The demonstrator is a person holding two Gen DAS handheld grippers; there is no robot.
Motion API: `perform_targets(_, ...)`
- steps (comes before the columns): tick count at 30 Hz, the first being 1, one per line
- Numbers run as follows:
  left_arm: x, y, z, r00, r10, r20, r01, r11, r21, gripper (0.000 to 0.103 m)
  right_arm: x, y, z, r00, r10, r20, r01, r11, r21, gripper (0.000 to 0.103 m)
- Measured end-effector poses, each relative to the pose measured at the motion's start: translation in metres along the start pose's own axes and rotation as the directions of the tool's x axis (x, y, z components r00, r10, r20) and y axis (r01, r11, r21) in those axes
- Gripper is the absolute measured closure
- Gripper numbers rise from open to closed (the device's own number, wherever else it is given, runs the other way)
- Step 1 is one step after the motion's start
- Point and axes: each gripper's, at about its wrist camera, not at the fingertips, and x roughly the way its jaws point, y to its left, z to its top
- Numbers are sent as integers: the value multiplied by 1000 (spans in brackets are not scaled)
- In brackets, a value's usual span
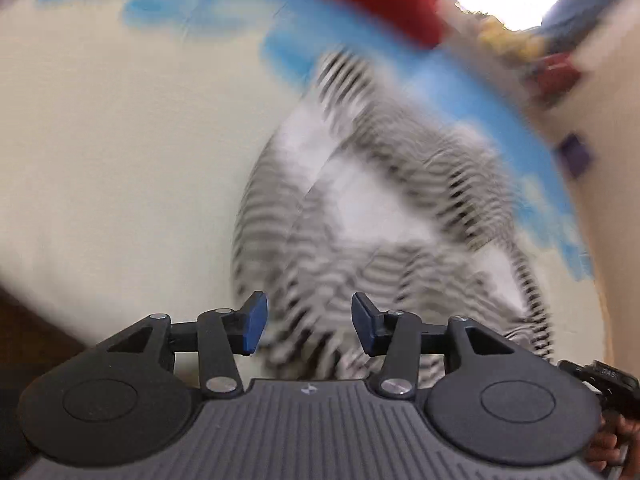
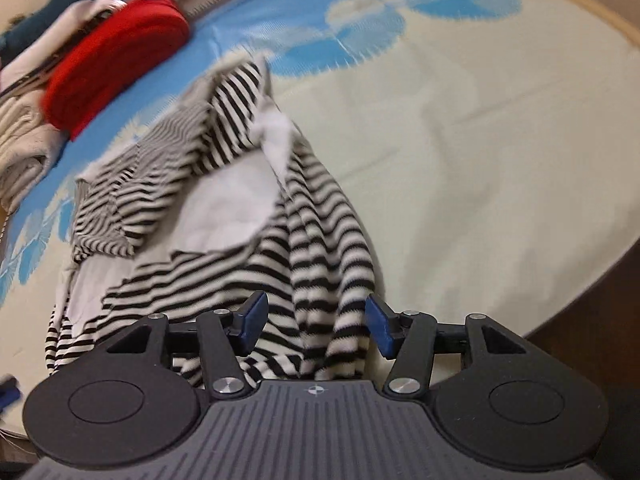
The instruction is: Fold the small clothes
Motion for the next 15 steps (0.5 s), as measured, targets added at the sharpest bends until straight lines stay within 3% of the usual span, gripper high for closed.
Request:
perform_targets(2, 11, 0, 3, 997, -72, -17, 71, 997, -27, 48, 8, -2, -1, 1000, -20, -19, 21, 1000, 4, 46)
perform_targets(4, 16, -4, 5, 998, -61, -16, 61, 998, -17, 34, 17, -1, -2, 999, -40, -35, 40, 999, -5, 45)
perform_targets(9, 40, 5, 1, 997, 0, -79, -6, 997, -76, 34, 34, -1, -7, 993, -72, -89, 71, 997, -17, 45)
perform_targets(12, 52, 5, -4, 992, 47, -115, -53, 997, -55, 35, 37, -2, -9, 991, -86, -107, 85, 996, -15, 45)
perform_targets(15, 54, 4, -7, 993, 66, -99, -70, 997, -40, 36, 39, -5, -11, 989, -99, -114, 100, 995, 8, 45)
